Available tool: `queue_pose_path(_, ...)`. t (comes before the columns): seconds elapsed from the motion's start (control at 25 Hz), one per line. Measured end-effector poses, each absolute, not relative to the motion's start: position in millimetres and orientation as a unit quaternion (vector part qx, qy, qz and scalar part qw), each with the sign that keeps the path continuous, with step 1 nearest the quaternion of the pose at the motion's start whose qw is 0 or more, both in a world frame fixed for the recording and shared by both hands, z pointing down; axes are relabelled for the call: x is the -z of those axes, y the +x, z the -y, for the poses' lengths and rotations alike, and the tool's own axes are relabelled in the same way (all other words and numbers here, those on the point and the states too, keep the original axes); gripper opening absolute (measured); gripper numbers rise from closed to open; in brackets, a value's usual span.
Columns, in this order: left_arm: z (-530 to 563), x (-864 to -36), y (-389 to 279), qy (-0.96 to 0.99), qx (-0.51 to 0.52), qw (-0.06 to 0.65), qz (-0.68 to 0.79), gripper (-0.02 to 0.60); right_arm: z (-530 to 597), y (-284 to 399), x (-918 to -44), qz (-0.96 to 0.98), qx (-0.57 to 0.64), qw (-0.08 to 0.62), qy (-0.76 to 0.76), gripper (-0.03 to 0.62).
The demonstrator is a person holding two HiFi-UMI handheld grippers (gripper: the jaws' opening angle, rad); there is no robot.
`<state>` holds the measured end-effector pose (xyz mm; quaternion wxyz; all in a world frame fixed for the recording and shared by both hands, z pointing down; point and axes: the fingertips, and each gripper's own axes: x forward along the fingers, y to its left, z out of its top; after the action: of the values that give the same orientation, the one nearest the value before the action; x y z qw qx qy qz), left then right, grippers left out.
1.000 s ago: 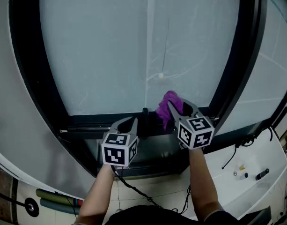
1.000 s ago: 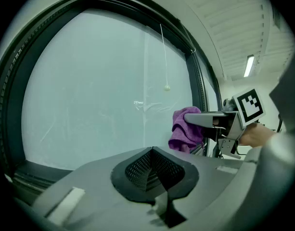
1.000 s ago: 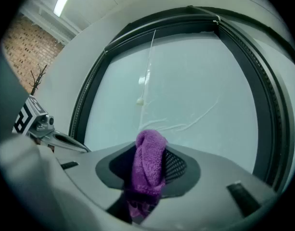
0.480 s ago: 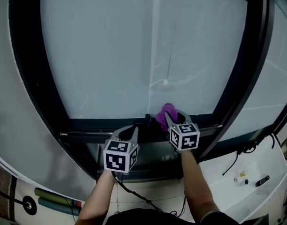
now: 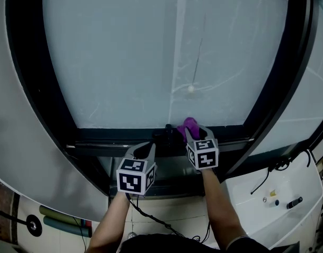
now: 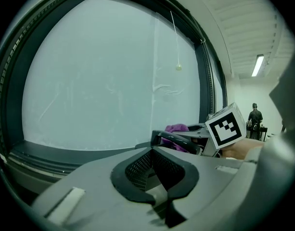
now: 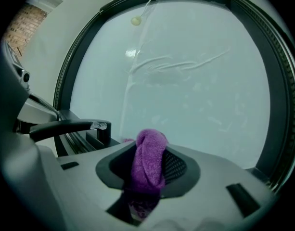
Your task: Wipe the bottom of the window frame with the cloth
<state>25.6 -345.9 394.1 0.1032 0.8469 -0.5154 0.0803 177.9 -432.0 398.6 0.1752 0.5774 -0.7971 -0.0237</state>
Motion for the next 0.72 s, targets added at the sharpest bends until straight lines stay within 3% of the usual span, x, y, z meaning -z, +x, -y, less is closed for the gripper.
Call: queue_pose_path(0.72,331,-430,65,0.848,-0.113,0.127,0.501,0.011,438,230,-400,0.787,0.019,0.174,0.591,0.132)
